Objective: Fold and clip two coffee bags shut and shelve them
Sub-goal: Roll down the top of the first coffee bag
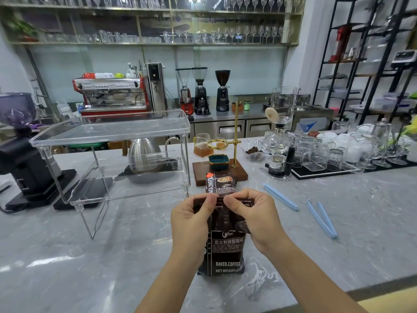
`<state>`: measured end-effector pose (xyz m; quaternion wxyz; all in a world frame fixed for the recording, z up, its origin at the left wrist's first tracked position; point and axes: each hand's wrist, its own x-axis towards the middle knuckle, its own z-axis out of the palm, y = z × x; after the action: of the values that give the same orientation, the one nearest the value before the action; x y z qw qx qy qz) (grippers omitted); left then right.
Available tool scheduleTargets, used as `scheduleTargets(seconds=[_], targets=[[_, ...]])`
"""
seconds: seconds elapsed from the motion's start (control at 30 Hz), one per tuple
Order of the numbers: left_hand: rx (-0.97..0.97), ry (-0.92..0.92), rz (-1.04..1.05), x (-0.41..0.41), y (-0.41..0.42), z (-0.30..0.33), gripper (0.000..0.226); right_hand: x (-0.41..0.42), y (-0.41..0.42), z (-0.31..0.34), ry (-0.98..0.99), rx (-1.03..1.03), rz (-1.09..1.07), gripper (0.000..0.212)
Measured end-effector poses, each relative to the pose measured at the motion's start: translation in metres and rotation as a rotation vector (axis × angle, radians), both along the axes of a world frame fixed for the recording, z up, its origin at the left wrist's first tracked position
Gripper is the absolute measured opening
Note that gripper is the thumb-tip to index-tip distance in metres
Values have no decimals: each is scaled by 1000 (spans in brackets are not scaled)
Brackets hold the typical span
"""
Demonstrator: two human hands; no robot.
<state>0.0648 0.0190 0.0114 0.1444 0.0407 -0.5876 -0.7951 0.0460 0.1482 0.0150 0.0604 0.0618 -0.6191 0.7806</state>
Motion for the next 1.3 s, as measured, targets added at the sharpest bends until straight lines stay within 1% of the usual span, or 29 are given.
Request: scheduleTargets(seconds=[0.07, 0.13, 0.2, 0.27, 0.43, 0.53, 0.57, 0.67, 0.73, 0.8, 0.97, 1.07, 1.17, 1.23, 1.3], targets=[[35, -16, -7, 2, -1, -1, 22, 2, 1, -4, -11, -62, 33, 11], [55, -39, -14, 3, -2, -1, 31, 3, 3, -8, 5, -88, 63, 17], [56, -44, -13, 4, -1, 0, 34, 3, 3, -10, 12, -103, 76, 26], [47, -41, -7, 5, 0, 1, 33, 2, 3, -12, 23, -96, 59, 29], [-47, -7, -15, 2, -1, -1, 25, 3, -3, -13, 44, -71, -50, 25], [-112, 10, -20, 1, -1, -2, 5, 1, -7, -15, 50, -54, -118, 23], [-136, 14, -30, 2, 0, -3, 4, 1, -8, -15, 58, -51, -137, 23], [-168, -20, -29, 1, -1, -7, 15, 0, -13, -18, 78, -25, -190, 19], [-170, -27, 5, 0, 1, -9, 19, 0, -16, -21, 85, 21, -239, 21], [-179, -19, 26, -1, 3, -10, 21, 0, -17, -23, 89, 55, -277, 25], [-177, -16, 63, -1, 6, -11, 21, -3, -22, -25, 104, 95, -341, 26], [-144, -34, 44, -1, 2, -11, 15, -2, -18, -23, 81, 78, -281, 18], [-118, -34, 21, -1, 0, -11, 9, 2, -5, -19, 99, 95, -192, 11], [-112, -26, 12, -1, 1, -11, 9, 4, 2, -19, 105, 108, -142, 10], [-118, -17, 21, 0, 3, -11, 9, 4, 6, -20, 117, 106, -138, 13]])
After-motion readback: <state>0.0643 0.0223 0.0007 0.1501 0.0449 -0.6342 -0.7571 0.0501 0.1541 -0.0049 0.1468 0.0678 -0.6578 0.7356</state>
